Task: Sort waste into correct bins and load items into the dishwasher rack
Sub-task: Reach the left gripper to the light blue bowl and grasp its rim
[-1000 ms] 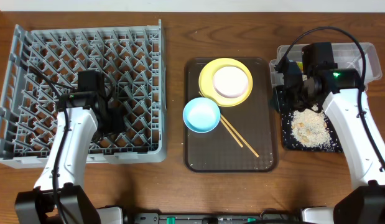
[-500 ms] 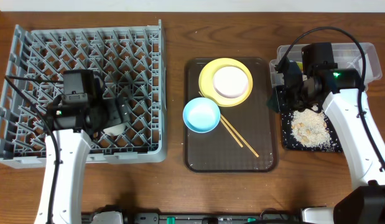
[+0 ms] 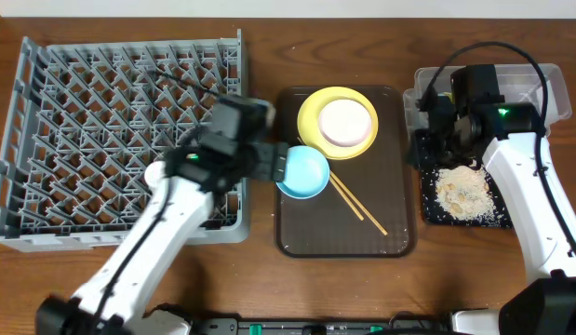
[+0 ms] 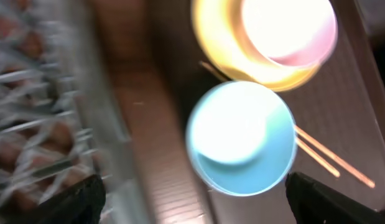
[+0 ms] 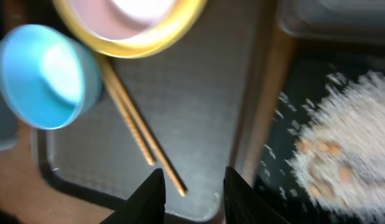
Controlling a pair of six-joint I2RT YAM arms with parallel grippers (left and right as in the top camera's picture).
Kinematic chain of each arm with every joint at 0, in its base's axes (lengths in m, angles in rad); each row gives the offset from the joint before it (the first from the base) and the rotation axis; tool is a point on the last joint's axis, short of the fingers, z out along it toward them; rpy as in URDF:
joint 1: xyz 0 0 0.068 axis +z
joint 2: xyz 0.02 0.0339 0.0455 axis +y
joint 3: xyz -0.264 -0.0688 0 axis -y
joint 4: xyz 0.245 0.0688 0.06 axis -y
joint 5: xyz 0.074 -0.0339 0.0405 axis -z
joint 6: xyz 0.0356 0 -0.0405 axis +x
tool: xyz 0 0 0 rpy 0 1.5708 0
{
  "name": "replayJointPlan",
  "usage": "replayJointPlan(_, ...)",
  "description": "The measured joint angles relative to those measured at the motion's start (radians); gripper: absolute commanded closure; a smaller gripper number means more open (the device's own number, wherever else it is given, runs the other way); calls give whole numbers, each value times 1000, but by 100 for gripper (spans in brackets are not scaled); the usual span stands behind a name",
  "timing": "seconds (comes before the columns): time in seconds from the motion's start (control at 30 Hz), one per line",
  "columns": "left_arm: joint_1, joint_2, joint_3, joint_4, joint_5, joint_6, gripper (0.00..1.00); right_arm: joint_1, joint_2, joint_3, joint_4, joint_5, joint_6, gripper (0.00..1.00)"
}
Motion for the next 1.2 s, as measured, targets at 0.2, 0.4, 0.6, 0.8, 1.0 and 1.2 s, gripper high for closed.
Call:
replayJointPlan(0.2, -133, 133, 0, 93, -4, 0, 6, -55, 0, 0, -45, 136, 105, 71)
replayJointPlan(0.4, -204, 198, 0, 169, -11, 0, 11, -134, 0, 0, -58, 177, 137, 70)
replayJointPlan(0.6, -256, 239, 0, 234, -50, -1, 13, -141, 0, 0, -59, 184, 148, 70)
replayJointPlan(0.8, -321, 326, 0, 246, -62, -3, 24, -141, 0, 0, -59, 187, 151, 70)
replayJointPlan(1.0, -357, 365, 0, 245, -66, -4, 54, -141, 0, 0, -59, 187, 153, 70)
replayJointPlan(1.2, -360, 365, 0, 242, -72, -1, 61, -141, 0, 0, -60, 187, 153, 70)
